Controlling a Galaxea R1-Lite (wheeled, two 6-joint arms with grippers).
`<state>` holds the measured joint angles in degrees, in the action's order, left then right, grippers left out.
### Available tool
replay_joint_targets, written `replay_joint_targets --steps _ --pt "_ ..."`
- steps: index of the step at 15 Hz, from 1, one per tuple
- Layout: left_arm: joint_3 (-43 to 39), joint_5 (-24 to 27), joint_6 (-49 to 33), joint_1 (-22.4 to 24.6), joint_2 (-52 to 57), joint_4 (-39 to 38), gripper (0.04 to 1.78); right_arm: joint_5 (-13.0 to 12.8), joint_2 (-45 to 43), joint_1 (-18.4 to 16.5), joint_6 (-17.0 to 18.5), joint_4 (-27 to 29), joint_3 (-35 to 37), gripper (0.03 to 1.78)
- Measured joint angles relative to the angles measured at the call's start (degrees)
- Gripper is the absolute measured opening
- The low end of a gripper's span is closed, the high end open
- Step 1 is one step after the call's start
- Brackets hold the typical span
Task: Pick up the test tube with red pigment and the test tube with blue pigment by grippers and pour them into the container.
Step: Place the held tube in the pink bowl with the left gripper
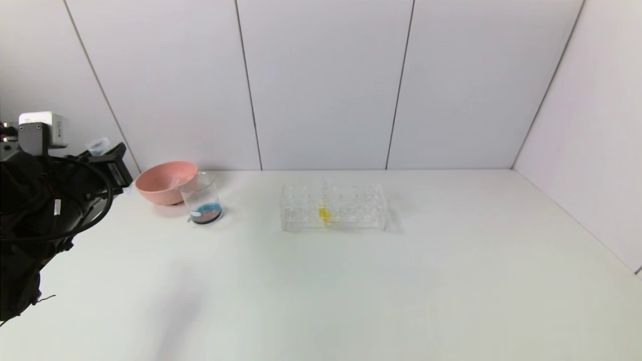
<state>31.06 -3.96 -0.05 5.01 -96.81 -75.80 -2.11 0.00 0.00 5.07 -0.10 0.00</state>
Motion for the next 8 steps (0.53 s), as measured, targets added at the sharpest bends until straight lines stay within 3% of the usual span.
replay_joint_targets --steps 3,8 --pt "4.02 0.05 -1.38 0.72 -4.62 0.37 0.47 0.0 0.0 0.0 -0.01 0.0 0.0 1.77" --pt "20.83 -0.46 -1.43 1.62 -16.24 4.56 0.47 0.0 0.0 0.0 0.0 0.02 0.0 1.77"
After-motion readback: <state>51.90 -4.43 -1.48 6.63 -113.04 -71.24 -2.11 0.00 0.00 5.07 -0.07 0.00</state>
